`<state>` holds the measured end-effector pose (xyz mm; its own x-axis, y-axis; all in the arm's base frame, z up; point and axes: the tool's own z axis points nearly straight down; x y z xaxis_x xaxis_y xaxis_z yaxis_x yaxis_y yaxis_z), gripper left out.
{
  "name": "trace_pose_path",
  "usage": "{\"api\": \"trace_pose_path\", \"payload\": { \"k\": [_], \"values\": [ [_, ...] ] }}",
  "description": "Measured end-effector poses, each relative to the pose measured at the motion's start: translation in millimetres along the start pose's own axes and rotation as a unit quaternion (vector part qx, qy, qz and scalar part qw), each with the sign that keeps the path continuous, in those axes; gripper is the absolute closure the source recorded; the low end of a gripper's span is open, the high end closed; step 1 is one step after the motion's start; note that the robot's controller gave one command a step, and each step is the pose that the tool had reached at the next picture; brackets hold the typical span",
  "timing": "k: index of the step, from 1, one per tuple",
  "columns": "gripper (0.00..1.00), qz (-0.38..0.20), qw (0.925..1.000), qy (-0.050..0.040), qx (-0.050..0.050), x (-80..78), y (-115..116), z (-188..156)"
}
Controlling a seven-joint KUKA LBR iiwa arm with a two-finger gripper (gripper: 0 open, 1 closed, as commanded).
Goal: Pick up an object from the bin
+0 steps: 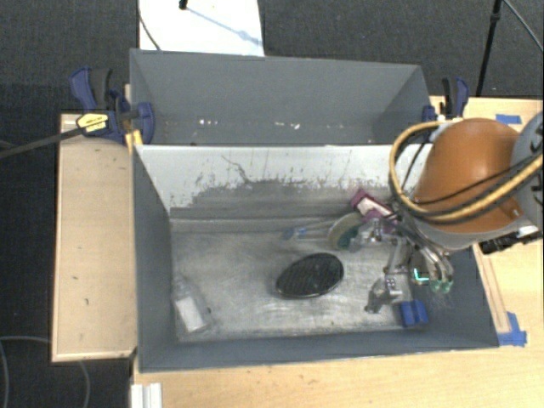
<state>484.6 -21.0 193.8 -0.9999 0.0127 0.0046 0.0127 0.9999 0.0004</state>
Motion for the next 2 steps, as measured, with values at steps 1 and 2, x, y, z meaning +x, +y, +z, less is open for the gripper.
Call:
{"api": "trace_pose_path", "payload": {
  "k": [1, 2],
  "values": [
    [0.00, 0.019, 0.9998, -0.0061, -0.001, -25.7, 26.9, 123.4],
    [0.00, -0.056, 0.9984, -0.0057, 0.000, -1.8, 75.7, 121.7]
  ]
}}
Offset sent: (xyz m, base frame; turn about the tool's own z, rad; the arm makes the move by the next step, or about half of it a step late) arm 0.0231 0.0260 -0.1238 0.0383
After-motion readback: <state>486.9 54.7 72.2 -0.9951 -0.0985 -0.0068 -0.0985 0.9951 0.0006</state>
